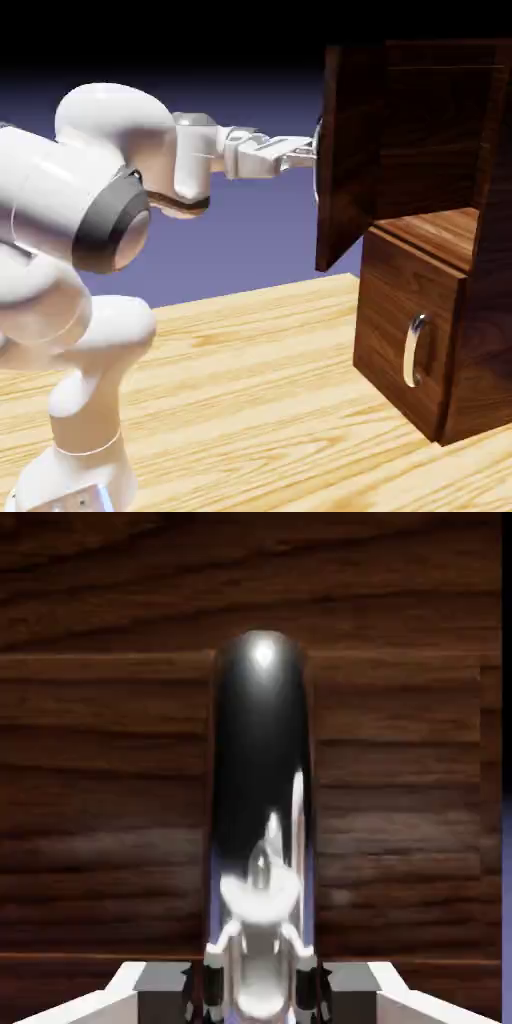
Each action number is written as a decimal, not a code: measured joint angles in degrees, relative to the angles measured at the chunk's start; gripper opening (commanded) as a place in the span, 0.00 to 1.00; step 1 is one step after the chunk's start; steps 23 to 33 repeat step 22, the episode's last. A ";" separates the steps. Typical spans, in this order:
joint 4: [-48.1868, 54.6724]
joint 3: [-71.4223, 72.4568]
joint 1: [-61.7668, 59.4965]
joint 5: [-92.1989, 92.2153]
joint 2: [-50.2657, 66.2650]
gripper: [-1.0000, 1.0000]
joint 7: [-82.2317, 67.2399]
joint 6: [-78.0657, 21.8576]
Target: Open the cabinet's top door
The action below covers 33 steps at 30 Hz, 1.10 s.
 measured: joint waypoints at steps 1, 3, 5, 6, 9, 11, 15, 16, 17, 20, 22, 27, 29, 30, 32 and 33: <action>1.33 0.28 0.73 1.90 2.08 0.00 0.95 -1.78; 4.19 0.59 2.07 5.59 6.23 0.00 2.72 -4.94; 7.27 0.66 3.21 9.13 10.38 0.00 4.31 -7.62; 8.89 0.62 3.70 10.86 12.46 0.00 5.03 -8.81; 13.98 0.26 4.87 15.84 18.69 0.00 6.83 -11.88; 17.56 -0.10 5.38 19.00 22.84 0.00 7.72 -13.58; 25.09 -0.99 5.74 24.92 31.15 0.00 8.69 -16.44; 27.05 -1.23 5.80 26.31 33.22 0.00 8.76 -17.09; 29.04 -1.47 5.85 27.66 35.30 0.00 8.76 -17.72; 35.19 -2.18 5.28 31.49 41.52 0.00 8.37 -19.64; 37.73 -2.51 4.84 32.89 44.01 1.00 8.02 -20.36; 37.73 -2.51 4.84 32.89 44.01 1.00 8.02 -20.36; 37.73 -2.51 4.84 32.89 44.01 1.00 8.02 -20.36; 37.73 -2.51 4.84 32.89 44.01 1.00 8.02 -20.36; 37.73 -2.51 4.84 32.89 44.01 1.00 8.02 -20.36; 37.73 -2.51 4.84 32.89 44.01 1.00 8.02 -20.36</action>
